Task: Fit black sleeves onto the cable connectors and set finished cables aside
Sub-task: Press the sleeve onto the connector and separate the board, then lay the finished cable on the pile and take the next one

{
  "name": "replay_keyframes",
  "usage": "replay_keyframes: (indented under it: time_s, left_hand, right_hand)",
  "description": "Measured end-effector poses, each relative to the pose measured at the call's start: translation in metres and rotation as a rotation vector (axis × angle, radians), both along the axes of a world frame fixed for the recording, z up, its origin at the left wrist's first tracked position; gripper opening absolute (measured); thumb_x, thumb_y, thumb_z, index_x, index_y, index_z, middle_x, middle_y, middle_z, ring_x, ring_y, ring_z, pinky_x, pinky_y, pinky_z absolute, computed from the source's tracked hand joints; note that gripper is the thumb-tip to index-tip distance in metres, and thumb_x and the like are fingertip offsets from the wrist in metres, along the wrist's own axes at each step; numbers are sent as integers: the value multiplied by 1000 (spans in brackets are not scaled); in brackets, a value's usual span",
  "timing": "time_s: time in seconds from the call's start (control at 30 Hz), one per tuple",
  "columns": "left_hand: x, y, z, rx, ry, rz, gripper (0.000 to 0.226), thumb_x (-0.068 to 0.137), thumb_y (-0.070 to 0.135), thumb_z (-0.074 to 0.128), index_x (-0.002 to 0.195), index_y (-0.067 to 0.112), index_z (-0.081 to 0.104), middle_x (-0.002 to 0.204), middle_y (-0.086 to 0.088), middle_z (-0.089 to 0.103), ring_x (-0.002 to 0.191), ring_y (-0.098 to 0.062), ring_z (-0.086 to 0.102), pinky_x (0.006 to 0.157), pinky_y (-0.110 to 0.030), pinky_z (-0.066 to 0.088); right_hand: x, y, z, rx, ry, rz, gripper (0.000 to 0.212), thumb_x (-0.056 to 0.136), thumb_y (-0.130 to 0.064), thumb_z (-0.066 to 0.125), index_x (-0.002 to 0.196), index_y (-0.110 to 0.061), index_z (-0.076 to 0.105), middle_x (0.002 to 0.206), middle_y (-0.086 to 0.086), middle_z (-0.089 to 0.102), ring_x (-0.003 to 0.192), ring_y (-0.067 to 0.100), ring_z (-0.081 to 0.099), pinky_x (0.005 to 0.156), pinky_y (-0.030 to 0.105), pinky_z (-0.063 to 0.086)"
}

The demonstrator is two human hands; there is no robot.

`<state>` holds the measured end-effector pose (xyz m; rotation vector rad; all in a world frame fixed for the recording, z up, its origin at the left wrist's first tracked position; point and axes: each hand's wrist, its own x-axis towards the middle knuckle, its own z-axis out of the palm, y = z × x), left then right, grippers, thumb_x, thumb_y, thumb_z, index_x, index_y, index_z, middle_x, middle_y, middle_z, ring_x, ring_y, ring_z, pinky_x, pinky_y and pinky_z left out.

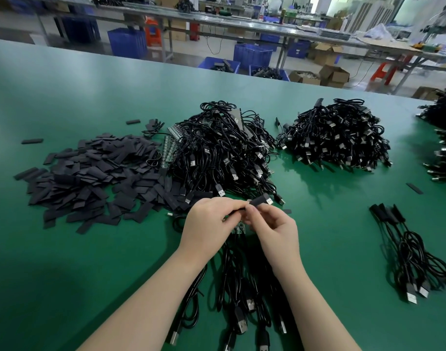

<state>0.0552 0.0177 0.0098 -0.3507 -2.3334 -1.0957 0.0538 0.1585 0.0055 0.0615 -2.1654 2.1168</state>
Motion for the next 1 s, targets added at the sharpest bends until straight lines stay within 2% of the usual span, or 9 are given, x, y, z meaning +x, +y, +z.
replay_keyframes:
  time_s: [0.1, 0.17, 0.33, 0.47, 0.67, 0.73, 0.8, 0.93, 1.0]
  left_hand:
    - [0, 0, -1, -30, 7, 6, 23, 82, 14, 70, 102, 22, 77, 96, 13, 74, 94, -1, 62, 83, -36, 53]
    - [1, 0, -1, -12, -10, 20, 27, 80, 22, 70, 107, 24, 75, 97, 14, 74, 93, 0, 62, 83, -35, 54]
    - [-2, -5, -1, -112, -58, 25, 20, 83, 27, 72, 103, 27, 77, 95, 16, 73, 91, -2, 66, 83, -35, 52]
    - [-2, -5, 0, -39, -47, 33, 19, 84, 27, 66, 98, 25, 78, 87, 13, 74, 84, -2, 65, 72, -37, 57]
    - [-2, -5, -1, -43, -6, 15, 26, 81, 27, 64, 103, 25, 77, 90, 13, 74, 88, -2, 64, 76, -33, 56]
    - [-2, -5, -2, -42, -16, -7, 43, 80, 39, 70, 122, 28, 68, 107, 18, 70, 101, 1, 59, 94, -20, 47]
    - [-1, -5, -2, -25, -23, -13, 66, 82, 57, 64, 140, 27, 51, 122, 22, 58, 110, 7, 51, 100, -5, 28]
    - [-1, -8, -5, 73, -56, 60, 64, 94, 57, 45, 148, 24, 36, 128, 20, 51, 118, 6, 48, 100, -23, 38]
    - [-3, -11, -7, 95, -99, 98, 61, 95, 45, 49, 150, 23, 33, 123, 19, 54, 112, 5, 50, 95, -26, 44]
  right_hand:
    - [-1, 1, -1, 44, 6, 6, 16, 90, -20, 72, 75, -17, 72, 73, 10, 72, 70, 11, 65, 66, 23, 52]
    - [-2, 2, -1, 0, -3, -7, 18, 91, -18, 71, 73, -15, 72, 68, 4, 72, 67, 7, 65, 63, 17, 51]
    - [-3, 5, 3, -128, -27, -79, 20, 92, -20, 70, 73, -26, 76, 78, 0, 75, 73, 6, 69, 68, 16, 52]
    - [0, 1, 3, -2, -8, -18, 17, 88, -17, 74, 75, -26, 79, 72, -8, 73, 66, 0, 62, 63, 10, 47]
    - [2, -2, 4, -13, 19, -31, 22, 85, -10, 76, 75, -29, 79, 77, -5, 76, 70, 1, 66, 65, 11, 48]
    - [3, -2, 7, -88, -1, -35, 19, 89, -9, 72, 78, -24, 78, 82, -1, 76, 76, 6, 67, 69, 16, 52]
    - [1, 2, 15, -210, -14, -77, 14, 92, -10, 67, 84, -18, 76, 92, 1, 77, 85, 10, 69, 76, 22, 54]
    - [-6, 38, 50, -544, 21, -244, 11, 97, -13, 59, 88, -16, 63, 79, 2, 75, 73, 13, 70, 68, 23, 57]
    - [-5, 67, 63, -346, 84, -356, 9, 97, -17, 61, 89, -18, 64, 70, -6, 71, 63, 8, 67, 60, 18, 54]
